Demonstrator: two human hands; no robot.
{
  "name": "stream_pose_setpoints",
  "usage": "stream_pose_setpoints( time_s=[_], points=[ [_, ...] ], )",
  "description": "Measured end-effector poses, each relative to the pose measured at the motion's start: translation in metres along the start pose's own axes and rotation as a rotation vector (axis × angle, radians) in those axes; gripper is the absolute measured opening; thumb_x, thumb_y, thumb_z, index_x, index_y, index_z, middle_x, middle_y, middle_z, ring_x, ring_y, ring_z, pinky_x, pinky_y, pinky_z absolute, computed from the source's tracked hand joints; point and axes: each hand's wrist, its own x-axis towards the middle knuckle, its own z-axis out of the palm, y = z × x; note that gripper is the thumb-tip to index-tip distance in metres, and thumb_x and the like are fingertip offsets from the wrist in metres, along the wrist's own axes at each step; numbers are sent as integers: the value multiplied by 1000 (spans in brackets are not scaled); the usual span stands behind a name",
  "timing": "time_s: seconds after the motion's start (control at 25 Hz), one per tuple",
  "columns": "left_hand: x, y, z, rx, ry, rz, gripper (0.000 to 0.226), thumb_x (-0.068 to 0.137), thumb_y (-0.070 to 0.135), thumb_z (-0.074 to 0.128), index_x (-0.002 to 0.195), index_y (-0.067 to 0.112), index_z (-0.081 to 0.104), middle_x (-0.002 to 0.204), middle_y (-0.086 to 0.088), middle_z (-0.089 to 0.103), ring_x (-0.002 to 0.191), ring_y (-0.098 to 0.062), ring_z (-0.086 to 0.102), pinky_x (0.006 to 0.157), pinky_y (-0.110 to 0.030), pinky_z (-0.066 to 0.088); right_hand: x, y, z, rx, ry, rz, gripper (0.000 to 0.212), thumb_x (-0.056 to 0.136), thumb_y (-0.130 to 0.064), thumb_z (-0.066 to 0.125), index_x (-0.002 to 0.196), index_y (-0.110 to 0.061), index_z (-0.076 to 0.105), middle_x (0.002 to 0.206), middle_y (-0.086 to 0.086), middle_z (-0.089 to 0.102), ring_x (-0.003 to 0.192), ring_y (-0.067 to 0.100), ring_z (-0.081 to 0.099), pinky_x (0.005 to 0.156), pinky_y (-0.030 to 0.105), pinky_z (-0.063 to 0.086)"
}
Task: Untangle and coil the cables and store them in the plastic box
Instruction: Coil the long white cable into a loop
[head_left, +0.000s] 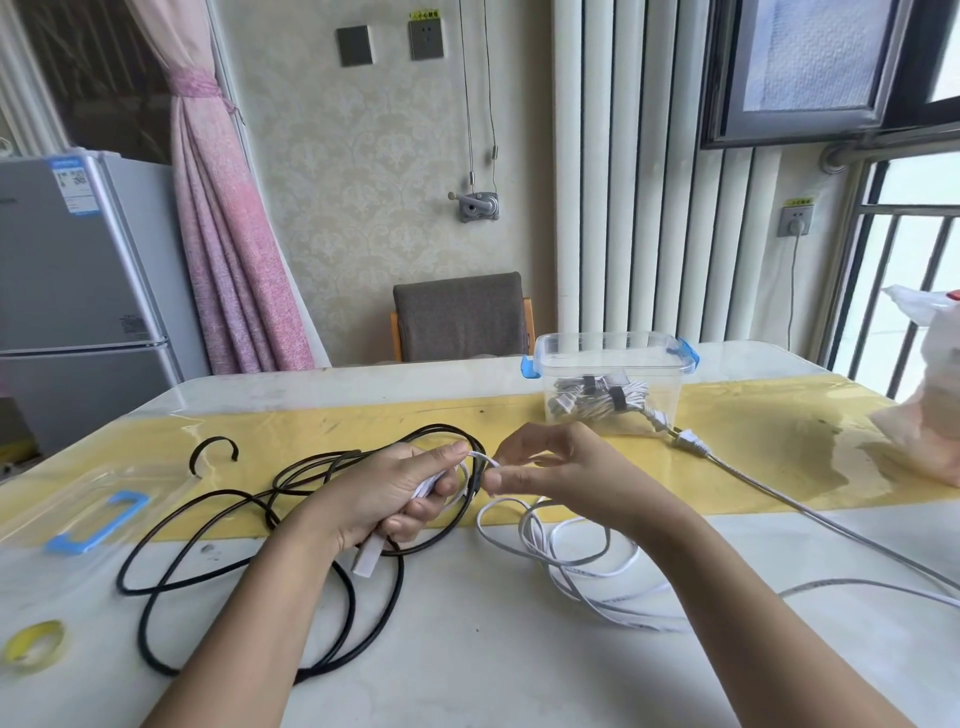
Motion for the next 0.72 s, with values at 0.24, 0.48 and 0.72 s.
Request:
stream_pose_setpoints(
  time_s=[0.24, 0.48, 0.72],
  points=[
    [9, -1, 12, -31, 147, 128, 42, 84, 50, 49, 64, 15, 39, 47, 3, 28, 31, -7, 21, 31, -14, 18, 5, 3, 4, 12, 232, -61, 33, 69, -51, 73, 78, -19, 72, 95, -10, 65, 92, 2, 61, 88, 25, 47],
    [14, 0, 19, -8, 169, 252, 42, 83, 46, 50, 63, 12, 36, 47, 4, 27, 33, -7, 23, 32, -14, 20, 9, 0, -1, 688, 198, 127, 34, 92, -29, 53, 74, -4, 65, 85, 13, 69, 83, 20, 66, 97, 34, 47],
    [25, -16, 16, 560, 447, 493, 53, 91, 48, 52, 58, 15, 27, 50, 6, 26, 46, -11, 26, 47, -30, 27, 6, -3, -4, 946, 123, 322, 50, 90, -44, 52, 56, -8, 53, 62, 8, 53, 57, 19, 52, 82, 30, 49]
  ],
)
